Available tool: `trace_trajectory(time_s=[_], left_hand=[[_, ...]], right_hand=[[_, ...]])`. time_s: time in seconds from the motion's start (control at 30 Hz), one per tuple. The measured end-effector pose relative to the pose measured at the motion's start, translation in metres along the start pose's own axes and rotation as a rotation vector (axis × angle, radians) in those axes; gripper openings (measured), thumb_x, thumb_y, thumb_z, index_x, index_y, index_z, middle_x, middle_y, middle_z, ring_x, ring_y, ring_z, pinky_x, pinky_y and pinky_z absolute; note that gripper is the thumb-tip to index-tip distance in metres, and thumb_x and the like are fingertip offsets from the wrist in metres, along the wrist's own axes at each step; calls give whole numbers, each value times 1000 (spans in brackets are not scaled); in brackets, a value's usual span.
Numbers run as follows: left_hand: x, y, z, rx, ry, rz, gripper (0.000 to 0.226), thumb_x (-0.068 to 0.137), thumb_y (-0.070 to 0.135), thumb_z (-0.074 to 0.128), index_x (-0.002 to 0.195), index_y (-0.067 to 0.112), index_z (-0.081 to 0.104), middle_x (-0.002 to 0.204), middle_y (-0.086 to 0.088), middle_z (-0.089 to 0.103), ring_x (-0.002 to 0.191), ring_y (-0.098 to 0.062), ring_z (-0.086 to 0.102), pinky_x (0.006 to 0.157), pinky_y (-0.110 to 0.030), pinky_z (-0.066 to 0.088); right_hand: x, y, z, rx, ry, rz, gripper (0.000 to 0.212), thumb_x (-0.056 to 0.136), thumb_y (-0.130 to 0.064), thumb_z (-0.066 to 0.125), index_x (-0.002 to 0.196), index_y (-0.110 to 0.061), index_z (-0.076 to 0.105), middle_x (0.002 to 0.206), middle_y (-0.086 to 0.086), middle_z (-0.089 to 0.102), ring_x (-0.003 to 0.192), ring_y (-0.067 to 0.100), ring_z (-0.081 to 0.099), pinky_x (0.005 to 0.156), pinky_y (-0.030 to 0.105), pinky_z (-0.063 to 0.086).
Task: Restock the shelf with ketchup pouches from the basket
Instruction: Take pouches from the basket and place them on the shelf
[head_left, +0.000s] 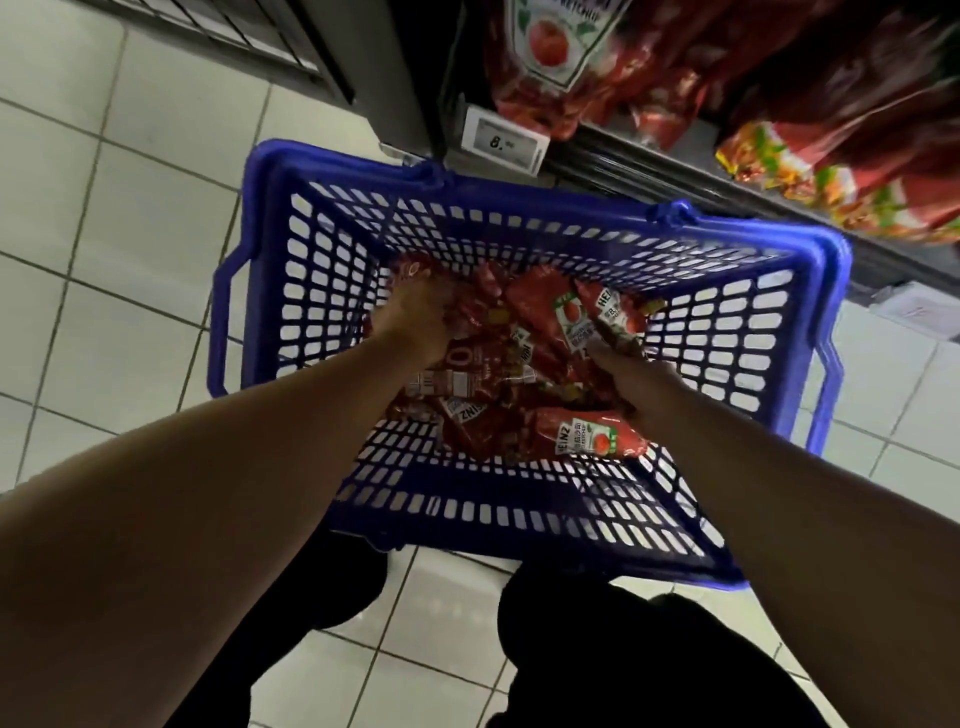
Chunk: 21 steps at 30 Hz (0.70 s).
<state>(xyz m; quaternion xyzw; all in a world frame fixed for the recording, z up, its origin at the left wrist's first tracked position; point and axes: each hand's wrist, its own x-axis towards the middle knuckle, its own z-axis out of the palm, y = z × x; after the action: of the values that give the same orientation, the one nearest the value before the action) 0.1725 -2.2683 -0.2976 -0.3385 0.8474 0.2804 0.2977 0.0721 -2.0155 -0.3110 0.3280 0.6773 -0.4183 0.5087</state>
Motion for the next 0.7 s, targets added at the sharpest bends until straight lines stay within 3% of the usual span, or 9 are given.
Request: trace_trajectory(time_s=[0.07, 0.13, 0.17, 0.27, 0.33, 0.4, 0.5, 0.57, 0.7], left_hand=[[-15, -2, -12, 14, 36, 9, 32, 94, 47, 64, 120, 29, 68, 122, -3, 66, 118, -26, 59, 103, -49, 46], [-33, -3, -31, -118, 69, 9, 25, 95, 44, 65, 112, 27, 72, 111, 0, 69, 105, -21, 64, 91, -39, 52], [-44, -3, -44, -220, 79, 12, 18, 95, 39, 66, 107, 28, 73, 106, 1, 69, 97, -16, 65, 83, -31, 51], [-86, 0, -92, -352, 51, 126, 10, 94, 31, 68, 96, 40, 70, 103, 15, 64, 85, 6, 57, 74, -13, 41], [-121, 9, -129, -409, 14, 240, 12, 93, 28, 68, 97, 38, 73, 99, 23, 65, 88, 9, 60, 79, -10, 43], [-162, 22, -166, -533, -50, 342, 14, 94, 23, 66, 98, 35, 71, 94, 20, 71, 88, 6, 67, 78, -12, 51], [-223, 42, -226, -778, -145, 348, 15, 93, 30, 58, 103, 25, 68, 99, -3, 74, 93, -21, 71, 84, -36, 57], [-270, 57, -270, -946, -122, 406, 10, 96, 26, 52, 97, 23, 61, 89, 3, 68, 85, -17, 64, 81, -35, 51], [-354, 96, -350, -1336, -110, 504, 13, 108, 9, 37, 113, 11, 49, 86, 2, 65, 76, -11, 61, 66, -25, 50]], right_hand=[[-14, -3, 4, 150, -71, 57, 55, 76, -28, 84, 124, -10, 64, 114, 11, 74, 103, 26, 71, 86, 39, 57], [-35, -9, 5, 202, -42, 60, 44, 82, -20, 80, 122, -9, 65, 110, 9, 75, 96, 21, 72, 55, 24, 52], [-49, -14, 5, 198, -9, 43, 42, 82, -18, 80, 120, -8, 66, 109, 8, 75, 95, 20, 72, 48, 22, 49], [-103, -26, 2, 95, 102, -78, 42, 73, -8, 84, 112, -2, 70, 103, 15, 75, 86, 26, 74, 62, 33, 59], [-150, -36, -7, -63, 173, -203, 37, 65, -3, 83, 101, -5, 76, 92, 20, 75, 76, 33, 73, 70, 46, 61], [-212, -48, -17, -192, 203, -321, 30, 61, -11, 80, 90, -14, 79, 83, 15, 76, 79, 37, 74, 75, 54, 61], [-316, -71, -35, -481, 215, -586, 26, 70, -34, 74, 95, -29, 76, 78, -1, 77, 80, 18, 76, 83, 46, 61], [-393, -91, -49, -702, 196, -790, 25, 79, -42, 66, 103, -38, 71, 82, -11, 76, 83, 7, 73, 84, 38, 59], [-543, -132, -79, -532, 53, -1143, 12, 90, -16, 69, 92, -27, 66, 82, -6, 71, 75, -1, 64, 70, 22, 54]])
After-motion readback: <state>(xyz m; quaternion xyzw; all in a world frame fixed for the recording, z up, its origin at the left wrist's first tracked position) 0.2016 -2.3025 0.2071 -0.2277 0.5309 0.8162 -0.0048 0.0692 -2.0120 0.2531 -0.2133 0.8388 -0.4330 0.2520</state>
